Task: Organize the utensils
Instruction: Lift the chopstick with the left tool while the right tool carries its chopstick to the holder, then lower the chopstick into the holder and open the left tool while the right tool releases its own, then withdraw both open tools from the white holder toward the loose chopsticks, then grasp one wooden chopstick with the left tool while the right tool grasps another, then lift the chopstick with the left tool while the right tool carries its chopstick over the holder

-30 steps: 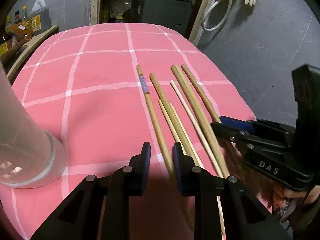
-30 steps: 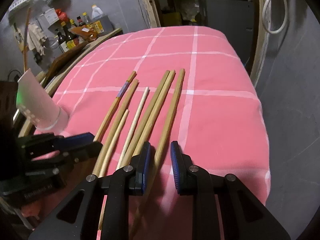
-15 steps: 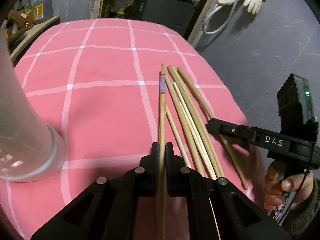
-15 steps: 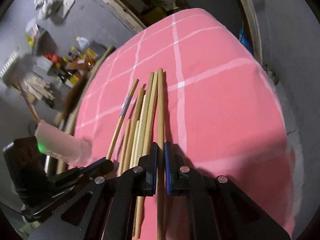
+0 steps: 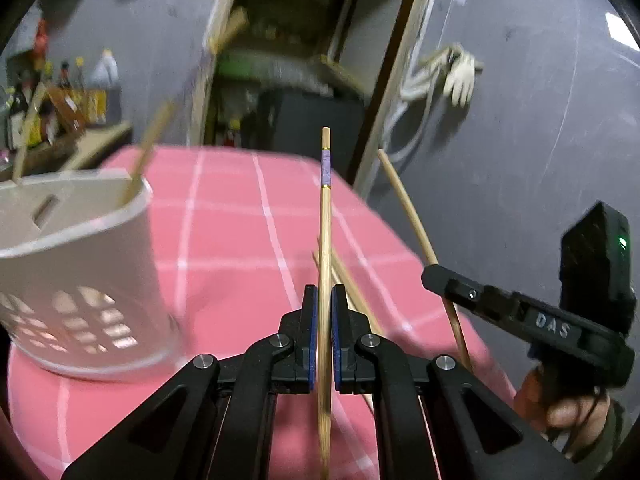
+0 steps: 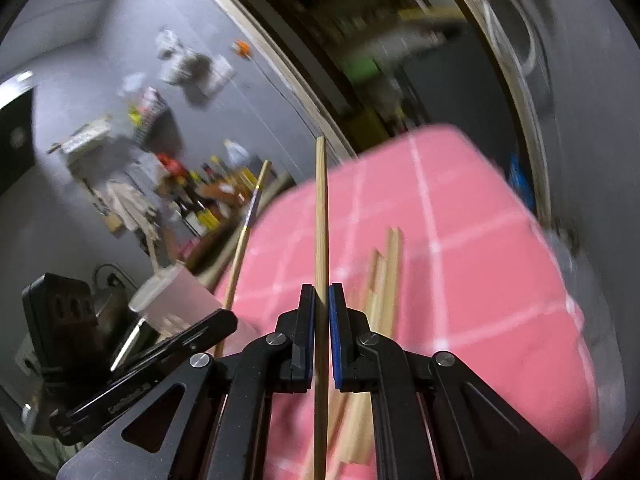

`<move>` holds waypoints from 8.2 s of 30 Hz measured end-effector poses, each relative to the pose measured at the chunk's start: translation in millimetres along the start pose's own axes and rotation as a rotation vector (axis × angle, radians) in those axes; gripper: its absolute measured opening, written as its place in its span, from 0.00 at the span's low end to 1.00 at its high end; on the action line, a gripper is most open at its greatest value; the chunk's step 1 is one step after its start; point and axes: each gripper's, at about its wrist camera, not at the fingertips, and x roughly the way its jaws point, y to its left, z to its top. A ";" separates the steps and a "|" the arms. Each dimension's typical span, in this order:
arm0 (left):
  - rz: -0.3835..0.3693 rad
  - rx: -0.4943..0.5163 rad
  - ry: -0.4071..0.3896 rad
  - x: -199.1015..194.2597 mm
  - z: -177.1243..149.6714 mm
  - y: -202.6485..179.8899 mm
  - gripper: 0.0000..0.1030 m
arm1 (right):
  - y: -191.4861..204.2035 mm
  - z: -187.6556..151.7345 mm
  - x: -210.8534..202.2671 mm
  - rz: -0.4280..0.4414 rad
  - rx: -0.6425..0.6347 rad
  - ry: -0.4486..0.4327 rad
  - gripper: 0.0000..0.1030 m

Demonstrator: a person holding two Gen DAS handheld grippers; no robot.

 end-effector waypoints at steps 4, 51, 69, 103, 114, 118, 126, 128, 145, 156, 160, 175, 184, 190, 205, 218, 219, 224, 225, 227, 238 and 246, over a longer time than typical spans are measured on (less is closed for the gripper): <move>0.000 -0.013 -0.141 -25.8 7.4 3.3 0.04 | 30.5 0.0 -3.9 0.052 -0.070 -0.122 0.05; 0.418 -0.191 -0.522 -93.4 22.2 175.8 0.04 | 159.5 -5.5 135.1 0.220 -0.363 -0.325 0.05; 0.456 -0.118 -0.474 -84.0 4.8 159.7 0.04 | 155.3 -16.0 126.8 0.204 -0.393 -0.255 0.05; 0.416 -0.093 -0.475 -85.3 -1.8 154.4 0.06 | 146.0 -14.7 123.4 0.260 -0.348 -0.262 0.06; 0.387 -0.124 -0.477 -90.3 -2.1 159.6 0.10 | 149.8 -11.6 115.9 0.243 -0.367 -0.271 0.11; 0.380 -0.128 -0.481 -92.1 -2.5 159.2 0.10 | 151.3 -12.0 112.2 0.229 -0.375 -0.271 0.11; 0.378 -0.125 -0.484 -93.2 -2.2 157.7 0.12 | 154.7 -12.9 107.3 0.216 -0.383 -0.267 0.22; 0.376 -0.126 -0.484 -93.1 -2.1 157.2 0.17 | 155.8 -12.2 105.6 0.217 -0.383 -0.270 0.24; 0.339 -0.122 -0.503 -126.0 3.0 119.5 0.56 | 143.0 1.2 24.4 0.125 -0.383 -0.350 0.73; 0.209 -0.055 -0.496 -135.4 2.2 60.2 0.89 | 102.9 7.0 -63.7 -0.039 -0.376 -0.442 1.00; 0.161 -0.025 -0.457 -127.3 -1.0 38.0 0.89 | 86.8 4.4 -81.6 -0.121 -0.396 -0.415 1.00; 0.119 -0.001 -0.098 -33.0 -28.6 -8.0 0.89 | 14.4 -10.9 -43.5 -0.243 -0.373 -0.082 0.98; 0.089 0.004 0.129 15.8 -30.5 -9.4 0.68 | -11.9 -18.5 -2.2 -0.231 -0.331 0.141 0.55; 0.030 -0.033 0.290 47.4 -32.5 -4.2 0.47 | -27.1 -18.9 21.9 -0.179 -0.279 0.267 0.40; 0.088 -0.003 0.389 80.9 -33.8 -8.0 0.19 | -36.9 -12.4 59.2 -0.203 -0.273 0.407 0.28; 0.031 0.022 0.461 92.5 -26.9 -4.0 0.11 | -31.3 1.2 91.1 -0.223 -0.290 0.521 0.14; 0.028 0.013 0.461 93.0 -26.7 -2.7 0.11 | -32.6 4.0 94.7 -0.223 -0.274 0.526 0.14; 0.020 -0.024 0.464 91.4 -26.0 0.3 0.09 | -33.9 10.9 106.0 -0.254 -0.248 0.541 0.10; 0.020 -0.028 0.462 90.0 -25.8 0.9 0.09 | -35.9 11.9 105.5 -0.252 -0.228 0.541 0.08; 0.024 -0.032 0.459 86.5 -26.2 2.3 0.08 | -42.9 13.1 100.4 -0.242 -0.158 0.535 0.06; 0.048 -0.039 0.457 57.9 -32.8 14.3 0.03 | -70.2 -11.5 37.9 -0.063 0.177 0.430 0.05; 0.070 -0.035 0.456 48.8 -36.6 16.1 0.03 | -46.7 -23.8 24.7 -0.123 0.060 0.390 0.05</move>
